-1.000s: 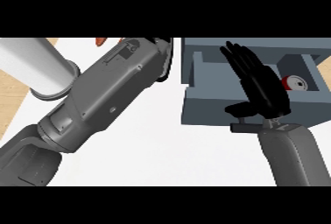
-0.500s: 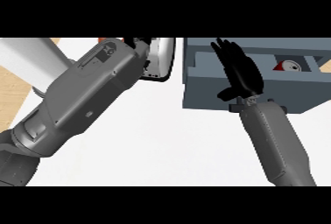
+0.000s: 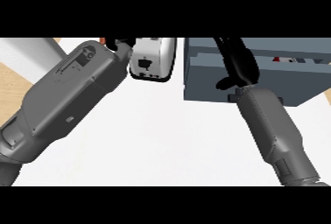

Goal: Pick up the can, place it into the drawer and close the drawer

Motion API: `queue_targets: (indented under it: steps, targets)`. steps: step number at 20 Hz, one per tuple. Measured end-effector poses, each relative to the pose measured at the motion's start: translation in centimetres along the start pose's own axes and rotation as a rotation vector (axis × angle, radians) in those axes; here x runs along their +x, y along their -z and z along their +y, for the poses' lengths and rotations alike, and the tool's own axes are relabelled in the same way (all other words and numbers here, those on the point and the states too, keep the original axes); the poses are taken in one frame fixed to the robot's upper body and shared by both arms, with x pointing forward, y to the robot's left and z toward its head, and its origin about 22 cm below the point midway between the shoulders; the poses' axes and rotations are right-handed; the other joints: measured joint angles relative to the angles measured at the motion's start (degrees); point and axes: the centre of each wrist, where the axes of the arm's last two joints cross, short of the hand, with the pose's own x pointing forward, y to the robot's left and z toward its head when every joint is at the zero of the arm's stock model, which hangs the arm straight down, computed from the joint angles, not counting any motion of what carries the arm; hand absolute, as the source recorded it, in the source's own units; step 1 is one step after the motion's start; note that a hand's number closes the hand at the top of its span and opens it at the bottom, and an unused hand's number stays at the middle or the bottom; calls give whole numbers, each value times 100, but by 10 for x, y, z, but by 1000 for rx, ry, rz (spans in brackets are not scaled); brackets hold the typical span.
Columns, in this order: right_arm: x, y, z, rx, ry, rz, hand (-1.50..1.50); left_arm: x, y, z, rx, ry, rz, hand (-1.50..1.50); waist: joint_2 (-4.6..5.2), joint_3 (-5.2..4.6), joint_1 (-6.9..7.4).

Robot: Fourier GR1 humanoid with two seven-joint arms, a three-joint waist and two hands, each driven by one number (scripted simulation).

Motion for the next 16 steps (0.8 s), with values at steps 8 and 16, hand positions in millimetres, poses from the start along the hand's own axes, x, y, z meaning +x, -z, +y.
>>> queue_targets:
  steps: [8,16]
  targets:
    - [-8,16,3,-55,-33,43,-150,5,-4,17,2,1,-7,-150,90,41,75]
    - [-16,32,-6,-87,-51,67,-150,15,-8,23,-4,3,-19,-150,168,82,129]
